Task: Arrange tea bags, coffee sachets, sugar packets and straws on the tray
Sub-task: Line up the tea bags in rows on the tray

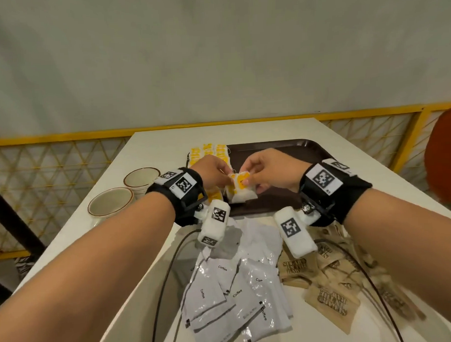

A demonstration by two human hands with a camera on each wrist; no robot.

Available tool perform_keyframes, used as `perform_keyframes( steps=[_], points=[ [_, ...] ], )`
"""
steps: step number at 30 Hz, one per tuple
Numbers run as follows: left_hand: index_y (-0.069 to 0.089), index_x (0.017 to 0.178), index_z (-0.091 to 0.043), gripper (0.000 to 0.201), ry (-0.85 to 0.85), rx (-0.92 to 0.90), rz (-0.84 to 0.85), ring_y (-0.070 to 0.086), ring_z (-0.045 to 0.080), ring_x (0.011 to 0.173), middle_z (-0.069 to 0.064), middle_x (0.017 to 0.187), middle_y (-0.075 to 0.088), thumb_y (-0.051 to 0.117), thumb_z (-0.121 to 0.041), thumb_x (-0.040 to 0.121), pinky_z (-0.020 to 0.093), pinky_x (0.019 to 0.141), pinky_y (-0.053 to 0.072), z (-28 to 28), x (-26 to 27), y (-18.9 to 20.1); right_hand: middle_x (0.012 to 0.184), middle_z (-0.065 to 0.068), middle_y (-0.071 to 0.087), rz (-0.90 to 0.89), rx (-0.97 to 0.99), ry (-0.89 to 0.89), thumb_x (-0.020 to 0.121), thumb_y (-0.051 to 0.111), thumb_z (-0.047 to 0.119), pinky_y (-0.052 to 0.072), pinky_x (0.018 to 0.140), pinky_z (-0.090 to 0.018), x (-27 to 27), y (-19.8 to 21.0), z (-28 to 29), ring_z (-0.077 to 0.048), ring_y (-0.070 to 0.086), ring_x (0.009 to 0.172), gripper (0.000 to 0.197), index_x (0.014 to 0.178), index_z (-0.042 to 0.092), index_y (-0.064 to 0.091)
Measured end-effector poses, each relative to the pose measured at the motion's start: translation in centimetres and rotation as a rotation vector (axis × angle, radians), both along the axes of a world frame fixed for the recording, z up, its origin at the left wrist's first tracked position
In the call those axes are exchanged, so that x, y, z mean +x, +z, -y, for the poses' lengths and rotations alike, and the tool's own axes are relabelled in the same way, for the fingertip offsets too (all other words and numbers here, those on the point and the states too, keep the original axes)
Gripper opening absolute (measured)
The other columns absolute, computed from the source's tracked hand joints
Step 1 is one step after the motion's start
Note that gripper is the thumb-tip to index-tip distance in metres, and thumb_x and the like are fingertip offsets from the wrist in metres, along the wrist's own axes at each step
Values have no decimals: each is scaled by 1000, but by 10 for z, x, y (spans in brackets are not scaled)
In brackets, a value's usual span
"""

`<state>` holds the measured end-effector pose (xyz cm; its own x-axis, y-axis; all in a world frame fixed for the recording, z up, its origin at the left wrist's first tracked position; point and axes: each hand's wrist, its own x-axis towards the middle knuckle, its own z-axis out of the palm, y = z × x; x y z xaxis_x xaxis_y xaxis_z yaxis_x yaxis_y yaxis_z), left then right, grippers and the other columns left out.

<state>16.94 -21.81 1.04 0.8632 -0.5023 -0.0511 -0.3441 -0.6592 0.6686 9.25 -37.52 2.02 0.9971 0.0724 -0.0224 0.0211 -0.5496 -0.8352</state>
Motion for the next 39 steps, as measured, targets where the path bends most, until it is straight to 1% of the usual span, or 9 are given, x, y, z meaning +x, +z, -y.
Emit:
perform_keyframes(
  steps=[6,12,15,23,27,30,33,36,39],
  points=[
    [70,95,-8,11,-47,100,-12,56,10,70,0,77,62,65,-12,85,23,72,49,-3,6,-5,76,-7,61,-50,-106,67,83,70,3,59,74,-38,13,-25,-13,-18,63,68,14,83,14,63],
    [73,96,-7,17,-36,50,-25,56,7,67,-4,73,64,72,-19,83,27,79,50,-10,15,-7,85,-7,69,-49,-5,-21,86,69,13,57,69,-23,12,-19,1,-11,65,74,12,95,6,68],
    [74,97,-11,16,-61,87,7,59,9,82,-7,81,65,72,-19,83,27,87,49,-14,18,-4,84,-9,68,-44,11,-93,88,64,6,57,67,-21,15,-21,11,-11,65,72,12,99,1,65],
    [66,90,-18,6,-94,233,120,56,11,84,-4,90,61,64,-23,89,21,73,44,-7,15,0,94,-8,65,-98,37,-65,86,67,2,57,72,-25,27,-27,1,-15,64,85,28,112,8,61],
    [62,90,-18,2,-97,284,151,52,5,71,-5,90,57,61,-19,90,17,61,40,-2,17,0,96,-9,65,-104,-16,-76,86,66,3,58,76,-29,32,-25,-2,-18,65,89,25,110,9,63],
    [64,88,-19,2,-106,296,154,54,11,83,-5,90,58,65,-20,88,20,68,42,-3,18,-2,94,-8,64,-109,-57,-62,86,67,2,58,74,-29,33,-24,-3,-17,64,85,20,104,11,64],
    [71,92,-14,12,-80,266,134,56,11,83,-3,89,64,65,-24,89,20,69,43,-6,20,-3,87,-6,64,-105,-47,-66,85,67,1,58,71,-26,35,-24,-5,-14,64,77,21,104,9,64],
    [73,101,-11,20,-41,282,143,57,11,87,1,101,69,62,-24,91,26,80,46,-8,23,-3,87,-8,65,-113,21,-105,85,68,1,59,71,-27,37,-25,-7,-16,65,75,19,102,8,63],
    [73,102,-10,21,-36,325,152,56,11,88,3,106,69,62,-23,91,25,80,45,-7,25,-2,85,-9,67,-128,64,-145,87,68,9,59,72,-31,36,-27,-9,-18,66,74,8,89,10,61]
  ],
)
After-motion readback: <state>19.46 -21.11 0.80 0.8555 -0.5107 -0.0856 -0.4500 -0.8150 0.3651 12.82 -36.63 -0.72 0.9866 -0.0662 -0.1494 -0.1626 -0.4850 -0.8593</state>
